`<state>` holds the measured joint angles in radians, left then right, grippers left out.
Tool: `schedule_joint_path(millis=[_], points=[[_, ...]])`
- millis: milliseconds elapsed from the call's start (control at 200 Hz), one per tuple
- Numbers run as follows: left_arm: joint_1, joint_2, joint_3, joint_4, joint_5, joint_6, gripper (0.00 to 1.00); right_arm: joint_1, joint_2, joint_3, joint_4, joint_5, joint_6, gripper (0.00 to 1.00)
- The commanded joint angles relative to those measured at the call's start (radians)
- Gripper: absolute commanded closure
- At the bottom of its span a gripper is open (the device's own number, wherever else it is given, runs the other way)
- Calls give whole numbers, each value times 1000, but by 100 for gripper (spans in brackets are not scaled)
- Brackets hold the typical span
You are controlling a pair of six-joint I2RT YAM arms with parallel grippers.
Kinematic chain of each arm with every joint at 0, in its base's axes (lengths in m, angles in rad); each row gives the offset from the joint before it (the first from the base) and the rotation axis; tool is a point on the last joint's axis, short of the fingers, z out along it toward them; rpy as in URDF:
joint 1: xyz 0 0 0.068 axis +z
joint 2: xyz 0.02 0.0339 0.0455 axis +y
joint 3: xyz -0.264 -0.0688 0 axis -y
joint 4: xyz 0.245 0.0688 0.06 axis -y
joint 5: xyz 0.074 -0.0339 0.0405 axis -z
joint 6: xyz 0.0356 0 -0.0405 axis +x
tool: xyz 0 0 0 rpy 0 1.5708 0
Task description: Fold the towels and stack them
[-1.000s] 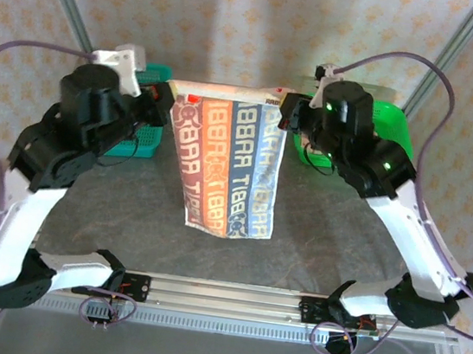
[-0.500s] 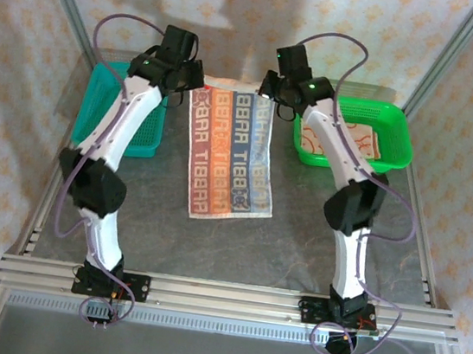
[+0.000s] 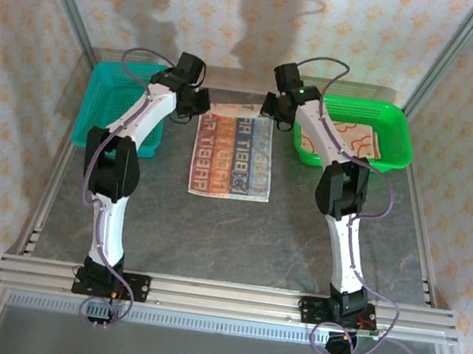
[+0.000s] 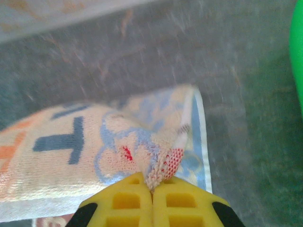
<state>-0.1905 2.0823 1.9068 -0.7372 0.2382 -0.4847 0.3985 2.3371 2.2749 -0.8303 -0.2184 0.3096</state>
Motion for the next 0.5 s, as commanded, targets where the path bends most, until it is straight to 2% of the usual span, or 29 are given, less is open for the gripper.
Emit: schedule_joint_path(millis=[0, 185, 495], points=[[-2, -106, -111, 71, 33, -74, 100, 2, -113, -129, 42, -19, -9, 97], [-16, -236, -323, 122, 39, -96, 100, 7, -249, -364, 125, -43, 19, 96], [-63, -383, -602, 187, 28, -143, 100, 58, -419, -670, 205, -13, 56, 94]])
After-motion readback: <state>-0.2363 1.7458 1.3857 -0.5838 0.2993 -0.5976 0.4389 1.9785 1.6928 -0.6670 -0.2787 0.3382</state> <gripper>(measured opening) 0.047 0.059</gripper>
